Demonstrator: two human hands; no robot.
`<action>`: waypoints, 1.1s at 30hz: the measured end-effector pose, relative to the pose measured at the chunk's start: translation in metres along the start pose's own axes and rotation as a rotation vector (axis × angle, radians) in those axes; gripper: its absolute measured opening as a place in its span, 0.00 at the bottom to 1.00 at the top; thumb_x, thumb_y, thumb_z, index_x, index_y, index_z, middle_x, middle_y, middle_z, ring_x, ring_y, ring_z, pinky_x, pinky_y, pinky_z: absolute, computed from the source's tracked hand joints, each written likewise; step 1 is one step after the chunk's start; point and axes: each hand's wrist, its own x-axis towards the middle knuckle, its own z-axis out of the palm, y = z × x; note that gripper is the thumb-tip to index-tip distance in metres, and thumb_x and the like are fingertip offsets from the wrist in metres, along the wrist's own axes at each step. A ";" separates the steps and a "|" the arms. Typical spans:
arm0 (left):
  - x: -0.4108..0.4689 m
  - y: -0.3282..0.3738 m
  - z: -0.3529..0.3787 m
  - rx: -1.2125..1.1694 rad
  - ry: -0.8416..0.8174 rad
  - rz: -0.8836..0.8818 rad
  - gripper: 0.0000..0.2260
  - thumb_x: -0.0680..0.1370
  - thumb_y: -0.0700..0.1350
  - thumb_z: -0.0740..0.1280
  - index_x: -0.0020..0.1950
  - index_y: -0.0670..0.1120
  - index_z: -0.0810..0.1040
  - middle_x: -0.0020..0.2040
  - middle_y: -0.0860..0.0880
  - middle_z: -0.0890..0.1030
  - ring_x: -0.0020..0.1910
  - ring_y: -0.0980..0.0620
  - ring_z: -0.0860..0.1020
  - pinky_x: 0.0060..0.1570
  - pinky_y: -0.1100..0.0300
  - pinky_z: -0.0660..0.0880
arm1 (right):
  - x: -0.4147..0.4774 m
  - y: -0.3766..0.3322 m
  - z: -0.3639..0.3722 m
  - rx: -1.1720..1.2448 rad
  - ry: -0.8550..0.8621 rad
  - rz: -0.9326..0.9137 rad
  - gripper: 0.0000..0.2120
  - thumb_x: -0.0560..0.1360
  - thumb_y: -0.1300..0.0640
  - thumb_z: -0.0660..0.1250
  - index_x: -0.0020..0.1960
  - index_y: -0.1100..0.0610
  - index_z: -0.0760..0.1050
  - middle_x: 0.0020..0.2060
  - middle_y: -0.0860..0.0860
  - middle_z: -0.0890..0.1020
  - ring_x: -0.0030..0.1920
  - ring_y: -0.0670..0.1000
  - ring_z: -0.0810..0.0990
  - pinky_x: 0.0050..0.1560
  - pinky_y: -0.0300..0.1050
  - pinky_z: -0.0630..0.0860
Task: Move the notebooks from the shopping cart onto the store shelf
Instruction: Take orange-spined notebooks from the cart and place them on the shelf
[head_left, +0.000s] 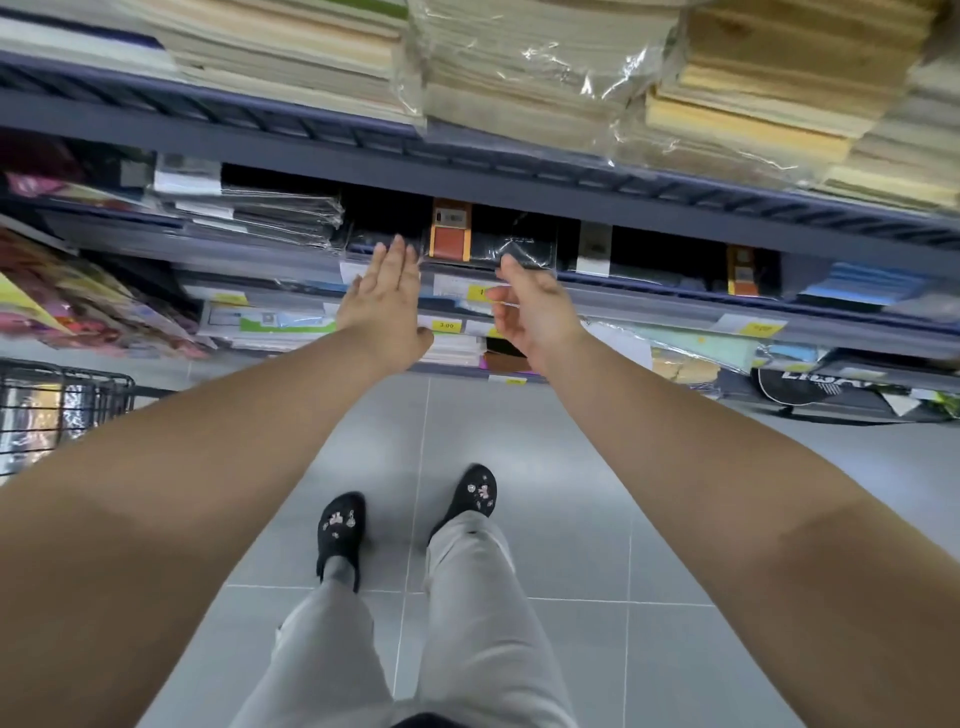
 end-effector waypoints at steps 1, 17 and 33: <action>0.000 -0.001 -0.001 -0.002 -0.004 0.002 0.41 0.77 0.52 0.63 0.77 0.43 0.37 0.78 0.47 0.36 0.77 0.47 0.38 0.76 0.51 0.47 | 0.001 -0.002 0.003 -0.012 0.024 0.003 0.10 0.76 0.47 0.66 0.45 0.54 0.74 0.34 0.49 0.79 0.30 0.45 0.74 0.37 0.38 0.74; -0.103 -0.081 -0.008 0.153 -0.150 0.118 0.35 0.78 0.54 0.61 0.78 0.48 0.47 0.79 0.46 0.46 0.78 0.45 0.48 0.74 0.46 0.51 | -0.086 0.038 0.022 -0.890 -0.261 -0.049 0.38 0.70 0.45 0.73 0.74 0.47 0.59 0.72 0.46 0.66 0.70 0.50 0.67 0.63 0.42 0.65; -0.286 -0.223 -0.004 0.059 0.322 -0.106 0.33 0.76 0.58 0.61 0.77 0.49 0.54 0.79 0.48 0.51 0.77 0.47 0.51 0.74 0.48 0.51 | -0.206 0.123 0.135 -1.743 -0.082 -0.786 0.41 0.72 0.41 0.66 0.77 0.45 0.47 0.78 0.52 0.49 0.77 0.54 0.47 0.75 0.55 0.45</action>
